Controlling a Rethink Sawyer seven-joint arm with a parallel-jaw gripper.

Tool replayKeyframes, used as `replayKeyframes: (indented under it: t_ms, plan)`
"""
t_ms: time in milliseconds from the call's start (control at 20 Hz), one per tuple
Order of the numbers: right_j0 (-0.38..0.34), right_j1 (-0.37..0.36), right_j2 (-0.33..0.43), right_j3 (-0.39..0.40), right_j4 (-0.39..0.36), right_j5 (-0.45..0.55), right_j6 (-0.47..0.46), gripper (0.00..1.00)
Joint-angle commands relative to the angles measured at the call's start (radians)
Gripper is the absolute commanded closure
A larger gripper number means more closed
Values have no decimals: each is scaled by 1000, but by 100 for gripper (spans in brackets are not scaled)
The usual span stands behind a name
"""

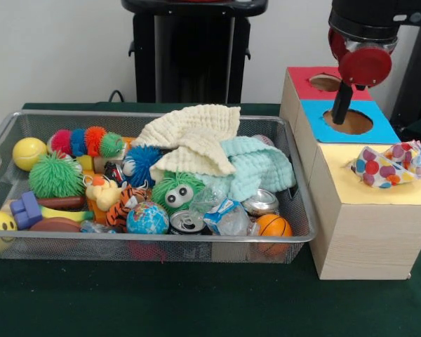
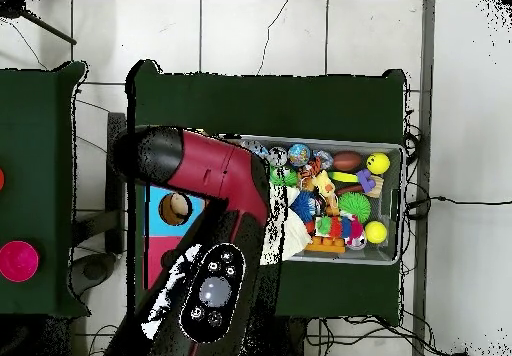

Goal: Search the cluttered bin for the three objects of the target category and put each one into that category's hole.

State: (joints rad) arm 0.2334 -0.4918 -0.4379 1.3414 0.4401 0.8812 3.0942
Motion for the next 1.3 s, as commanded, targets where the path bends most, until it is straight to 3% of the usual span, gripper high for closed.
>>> replayKeyframes:
  t_ms: [50,700,1100,1300]
  plan:
    - [-14,55,70,-96,-23,152,113,100]
    - [-39,188,57,-329,-31,257,140,100]
    - [-48,217,54,-358,-25,275,137,100]
    - [-48,232,72,-296,-18,166,118,100]
